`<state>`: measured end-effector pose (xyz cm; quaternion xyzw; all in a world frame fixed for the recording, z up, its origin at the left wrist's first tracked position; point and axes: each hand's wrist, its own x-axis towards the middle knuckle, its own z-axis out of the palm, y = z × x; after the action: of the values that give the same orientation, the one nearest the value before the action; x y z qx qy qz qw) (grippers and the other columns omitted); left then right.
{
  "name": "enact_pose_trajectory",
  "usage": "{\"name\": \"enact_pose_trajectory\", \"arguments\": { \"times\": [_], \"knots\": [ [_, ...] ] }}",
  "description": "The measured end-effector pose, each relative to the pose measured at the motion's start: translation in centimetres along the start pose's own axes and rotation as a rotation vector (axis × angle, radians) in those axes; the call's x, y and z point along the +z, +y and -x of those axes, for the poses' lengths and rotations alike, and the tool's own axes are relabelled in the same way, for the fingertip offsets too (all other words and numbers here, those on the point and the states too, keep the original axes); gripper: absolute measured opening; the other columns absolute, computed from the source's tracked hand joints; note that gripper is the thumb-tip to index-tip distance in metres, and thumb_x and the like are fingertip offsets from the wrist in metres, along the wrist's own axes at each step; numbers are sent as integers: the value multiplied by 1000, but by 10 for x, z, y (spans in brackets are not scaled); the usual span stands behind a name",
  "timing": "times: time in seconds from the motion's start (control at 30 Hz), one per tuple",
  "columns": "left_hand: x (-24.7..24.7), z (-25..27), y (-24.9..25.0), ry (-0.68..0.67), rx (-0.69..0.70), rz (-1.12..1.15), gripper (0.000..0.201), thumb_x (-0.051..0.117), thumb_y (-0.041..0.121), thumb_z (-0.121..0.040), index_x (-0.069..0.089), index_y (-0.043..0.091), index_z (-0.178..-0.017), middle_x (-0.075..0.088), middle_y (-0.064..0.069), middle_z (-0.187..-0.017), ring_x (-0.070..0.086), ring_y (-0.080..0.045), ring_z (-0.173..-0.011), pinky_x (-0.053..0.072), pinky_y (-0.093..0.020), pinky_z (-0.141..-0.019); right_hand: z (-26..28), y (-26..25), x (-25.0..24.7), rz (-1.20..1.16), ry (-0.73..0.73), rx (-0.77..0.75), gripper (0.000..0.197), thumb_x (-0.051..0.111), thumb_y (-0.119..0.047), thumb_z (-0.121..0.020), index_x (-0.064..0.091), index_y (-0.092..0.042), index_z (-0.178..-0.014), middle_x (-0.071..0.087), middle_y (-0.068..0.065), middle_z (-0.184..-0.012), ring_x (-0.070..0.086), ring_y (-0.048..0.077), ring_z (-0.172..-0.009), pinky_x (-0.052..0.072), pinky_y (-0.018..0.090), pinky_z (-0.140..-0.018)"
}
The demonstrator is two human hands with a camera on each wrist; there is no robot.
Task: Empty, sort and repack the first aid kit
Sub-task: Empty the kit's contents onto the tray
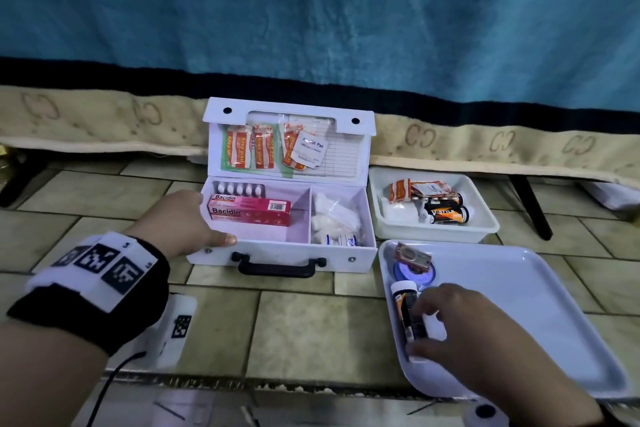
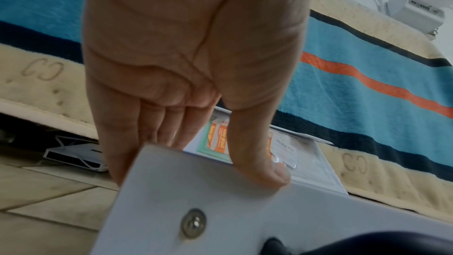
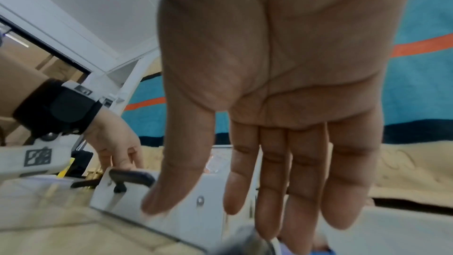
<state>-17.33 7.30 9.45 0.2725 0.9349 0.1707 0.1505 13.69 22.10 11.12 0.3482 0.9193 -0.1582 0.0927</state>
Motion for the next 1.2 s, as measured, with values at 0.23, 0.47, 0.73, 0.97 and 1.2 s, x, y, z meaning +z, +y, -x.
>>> {"name": "enact_pose_trajectory", "arguments": {
  "times": [0.23,0.47,0.73,0.97,1.2],
  "knots": [
    [-1,3,3,-8,-15,-9,56,85,43,-60,63,13,-103,67,-4,-95,61,-21,-86,52,-33,-80,-51,-64,-42,-61,160,-265,17,56,-42,-88,61,-30,-99,60,-8,-95,54,10,-86,41,26,-72],
    [-3,7,6,-29,-47,-33,57,81,44,-66,57,11,-106,65,-3,-98,54,-18,-83,48,-29,-78,-141,-131,-21,245,-7,-355,31,48,-26,-95,58,-14,-122,46,10,-123,44,30,-116,43,42,-96],
    [-2,10,10,-32,-60,-13,58,80,40,-69,56,11,-113,65,-6,-110,55,-19,-86,48,-29,-83,-159,-139,0,415,32,-346,25,56,-15,-91,61,-9,-114,49,9,-124,39,29,-119,37,39,-99],
    [-4,12,14,-37,-68,-55,77,77,43,-71,46,3,-130,55,-11,-132,51,-25,-120,41,-30,-95,-146,-120,-19,-126,185,-354,13,77,-10,-75,77,-11,-88,67,2,-84,62,9,-69,47,12,-68],
    [-2,11,11,-22,-65,-20,93,80,39,-69,33,5,-142,46,-9,-141,51,-24,-120,40,-27,-85,-69,-43,-39,-811,489,-285,17,83,-3,-66,74,-17,-63,68,-11,-75,62,-3,-65,48,6,-63]
  ]
}}
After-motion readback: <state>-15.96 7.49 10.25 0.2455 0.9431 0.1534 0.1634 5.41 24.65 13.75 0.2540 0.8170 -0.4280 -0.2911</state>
